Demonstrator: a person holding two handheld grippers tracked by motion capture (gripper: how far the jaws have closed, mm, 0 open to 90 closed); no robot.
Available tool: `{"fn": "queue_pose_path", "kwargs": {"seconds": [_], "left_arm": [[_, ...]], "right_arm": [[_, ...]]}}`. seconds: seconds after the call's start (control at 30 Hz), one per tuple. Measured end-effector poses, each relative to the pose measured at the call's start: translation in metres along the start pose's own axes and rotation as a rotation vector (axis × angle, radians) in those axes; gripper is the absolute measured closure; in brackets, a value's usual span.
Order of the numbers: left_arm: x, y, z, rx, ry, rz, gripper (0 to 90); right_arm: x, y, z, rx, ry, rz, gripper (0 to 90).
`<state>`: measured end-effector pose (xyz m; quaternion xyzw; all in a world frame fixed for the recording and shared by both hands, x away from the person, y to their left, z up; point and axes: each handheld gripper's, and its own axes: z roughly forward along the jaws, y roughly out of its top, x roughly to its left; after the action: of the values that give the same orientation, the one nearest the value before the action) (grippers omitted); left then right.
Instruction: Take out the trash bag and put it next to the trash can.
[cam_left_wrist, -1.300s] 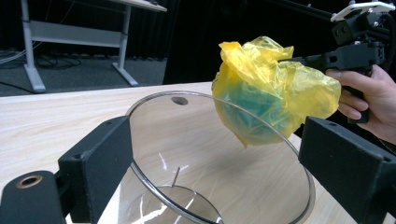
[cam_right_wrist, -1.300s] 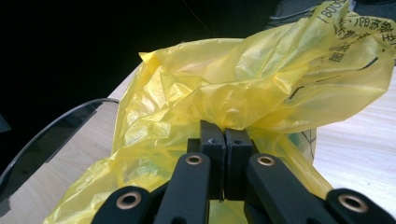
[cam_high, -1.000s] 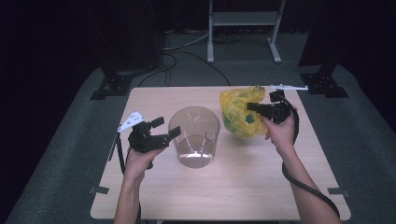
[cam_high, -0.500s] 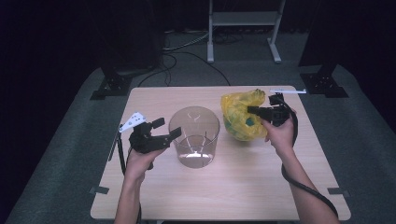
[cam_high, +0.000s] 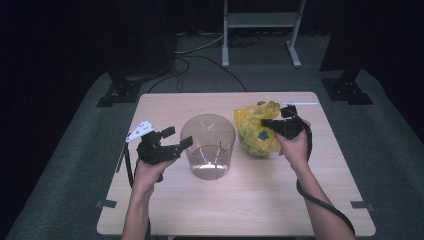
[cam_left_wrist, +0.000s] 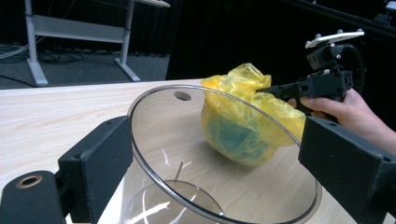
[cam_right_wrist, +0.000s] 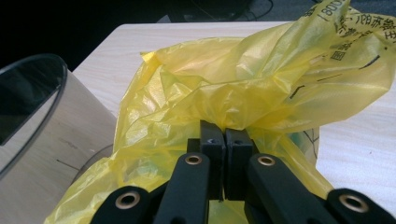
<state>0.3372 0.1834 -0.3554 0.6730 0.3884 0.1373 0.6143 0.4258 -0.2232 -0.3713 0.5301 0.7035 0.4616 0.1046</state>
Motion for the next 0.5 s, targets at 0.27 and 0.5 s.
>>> {"fn": "queue_pose_path", "kwargs": {"seconds": [0.27,0.5], "left_arm": [[0.000,0.001,0.000,-0.003,-0.020,-0.011,8.8],[0.002,0.000,0.000,-0.003,-0.023,-0.018,8.9]], "right_arm": [[-0.001,-0.006,0.009,0.033,0.014,-0.006,86.7],[-0.001,-0.012,0.015,0.046,0.067,0.002,76.3]]}}
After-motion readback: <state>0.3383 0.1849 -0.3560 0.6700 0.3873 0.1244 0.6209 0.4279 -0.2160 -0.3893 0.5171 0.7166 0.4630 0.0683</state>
